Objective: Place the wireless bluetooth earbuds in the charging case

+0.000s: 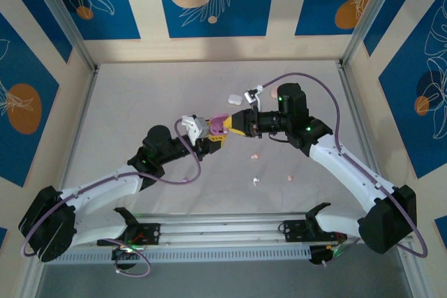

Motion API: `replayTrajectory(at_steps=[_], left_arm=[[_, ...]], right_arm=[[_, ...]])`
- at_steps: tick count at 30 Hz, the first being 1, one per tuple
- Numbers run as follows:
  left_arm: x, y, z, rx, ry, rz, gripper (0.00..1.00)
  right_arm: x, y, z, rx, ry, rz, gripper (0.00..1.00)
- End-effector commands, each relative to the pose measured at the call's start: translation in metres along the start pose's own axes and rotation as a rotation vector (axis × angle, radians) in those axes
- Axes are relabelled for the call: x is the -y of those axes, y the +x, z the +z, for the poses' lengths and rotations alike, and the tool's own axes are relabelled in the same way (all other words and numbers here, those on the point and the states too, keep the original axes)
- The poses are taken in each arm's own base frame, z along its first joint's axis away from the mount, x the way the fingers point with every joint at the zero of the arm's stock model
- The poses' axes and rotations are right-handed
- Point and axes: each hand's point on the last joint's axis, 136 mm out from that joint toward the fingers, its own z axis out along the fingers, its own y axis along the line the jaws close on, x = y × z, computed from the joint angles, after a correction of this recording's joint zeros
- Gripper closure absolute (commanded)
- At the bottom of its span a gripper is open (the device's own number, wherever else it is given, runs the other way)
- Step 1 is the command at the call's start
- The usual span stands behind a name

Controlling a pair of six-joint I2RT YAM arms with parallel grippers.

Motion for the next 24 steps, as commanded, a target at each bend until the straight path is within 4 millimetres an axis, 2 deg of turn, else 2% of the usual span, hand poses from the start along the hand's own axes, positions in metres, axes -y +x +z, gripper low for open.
replayTrajectory(at_steps=[1,24], left_arm=[[0.009,-0.02,0.003,0.057,0.037,0.015,0.66],[0.007,-0.026,0.007,0.092,0.016,-0.017,0.65]], right_arm=[[-0.02,-0.004,-0.004,0.032,-0.013,-0.072,0.8],[-0.022,-0.002,0.01,0.071,0.019,-0.125,0.81]])
